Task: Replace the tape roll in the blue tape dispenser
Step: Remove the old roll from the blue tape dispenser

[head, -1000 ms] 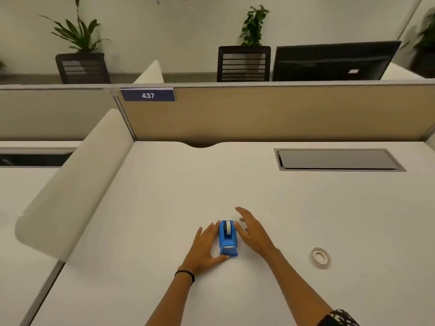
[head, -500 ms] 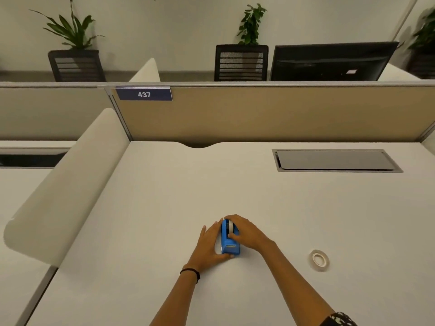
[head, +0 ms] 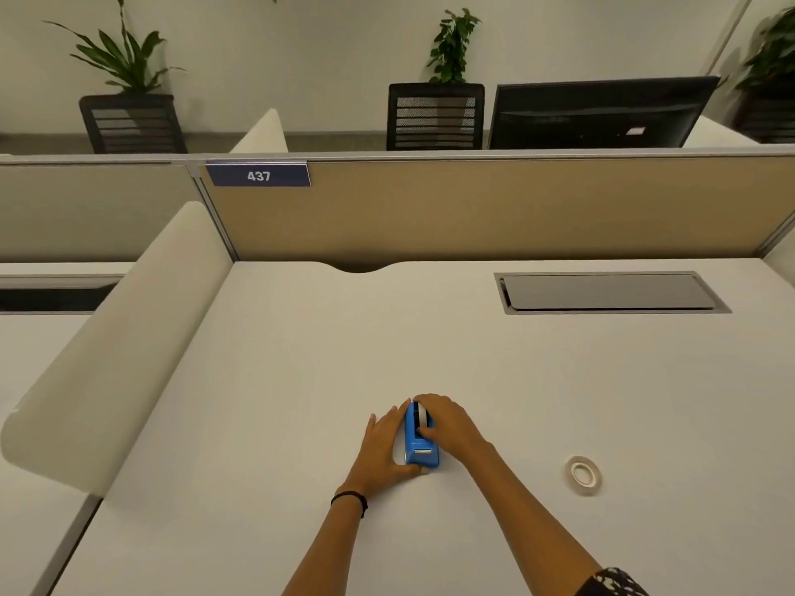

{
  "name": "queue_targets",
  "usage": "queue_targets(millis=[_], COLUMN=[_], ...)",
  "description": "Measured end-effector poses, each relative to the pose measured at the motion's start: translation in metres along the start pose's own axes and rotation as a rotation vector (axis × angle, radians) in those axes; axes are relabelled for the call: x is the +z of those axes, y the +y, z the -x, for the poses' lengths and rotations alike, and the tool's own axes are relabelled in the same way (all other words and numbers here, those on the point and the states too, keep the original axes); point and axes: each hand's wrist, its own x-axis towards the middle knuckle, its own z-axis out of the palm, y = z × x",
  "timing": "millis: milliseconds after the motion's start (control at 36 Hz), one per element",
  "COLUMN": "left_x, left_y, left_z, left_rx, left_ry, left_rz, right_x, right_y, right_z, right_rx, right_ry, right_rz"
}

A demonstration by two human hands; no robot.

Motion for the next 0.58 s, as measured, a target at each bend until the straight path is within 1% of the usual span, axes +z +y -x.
queue_targets(millis=[194, 417, 472, 583], left_x=[0.000, 0.001, 0.001, -0.001], left_y=[0.001, 0.001, 0.002, 0.002], left_z=[0.000, 0.000, 0.001, 0.001], left_rx=[0.019, 0.006, 0.009, 0.004], left_ry=[0.015, 0.016, 0.015, 0.001], left_rz=[0.004, 0.020, 0.017, -0.016], right_x=[-0.005, -0.015, -0.016, -0.023], right_y=[-0.004, -0.006, -0.006, -0.001], right_z=[0.001, 0.000, -0.001, -0.002], right_rx=[-0.029, -0.058, -0.054, -0.013], right_ry=[-0.009, -0.060, -0.066, -0.014], right_rz=[0.030, 0.039, 0.002, -0.171])
